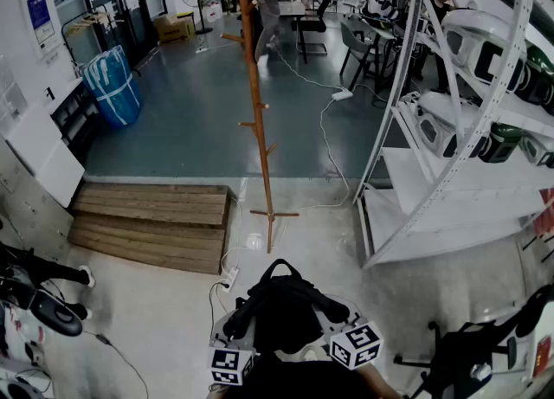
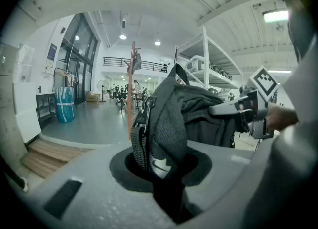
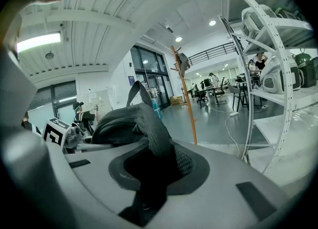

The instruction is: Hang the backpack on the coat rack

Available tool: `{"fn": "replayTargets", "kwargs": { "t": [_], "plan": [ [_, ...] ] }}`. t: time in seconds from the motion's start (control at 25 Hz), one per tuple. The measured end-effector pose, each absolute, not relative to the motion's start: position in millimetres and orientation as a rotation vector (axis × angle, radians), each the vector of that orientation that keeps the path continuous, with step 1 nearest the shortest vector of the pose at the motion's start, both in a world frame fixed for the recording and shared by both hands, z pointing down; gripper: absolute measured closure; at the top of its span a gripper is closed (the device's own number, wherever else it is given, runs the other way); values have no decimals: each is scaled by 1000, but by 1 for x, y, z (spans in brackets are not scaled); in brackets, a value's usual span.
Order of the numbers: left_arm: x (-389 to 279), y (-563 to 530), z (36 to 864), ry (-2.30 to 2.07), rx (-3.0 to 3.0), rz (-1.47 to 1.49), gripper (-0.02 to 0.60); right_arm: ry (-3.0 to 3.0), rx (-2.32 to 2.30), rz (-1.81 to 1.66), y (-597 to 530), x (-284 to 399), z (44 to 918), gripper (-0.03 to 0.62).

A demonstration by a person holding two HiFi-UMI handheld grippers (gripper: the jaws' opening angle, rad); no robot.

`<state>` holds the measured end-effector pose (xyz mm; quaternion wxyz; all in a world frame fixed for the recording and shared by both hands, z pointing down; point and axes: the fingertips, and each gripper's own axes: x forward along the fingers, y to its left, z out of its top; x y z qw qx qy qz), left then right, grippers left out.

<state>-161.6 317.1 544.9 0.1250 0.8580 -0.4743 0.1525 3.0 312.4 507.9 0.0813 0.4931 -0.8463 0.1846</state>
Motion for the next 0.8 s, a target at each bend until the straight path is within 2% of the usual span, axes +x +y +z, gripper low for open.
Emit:
{"fn": "replayTargets", "kwargs": {
  "t": [0.8],
  "plan": [
    [-192, 293, 557, -1353, 2523, 390, 491, -2499, 1499, 566, 299, -29, 512, 523]
  ]
}}
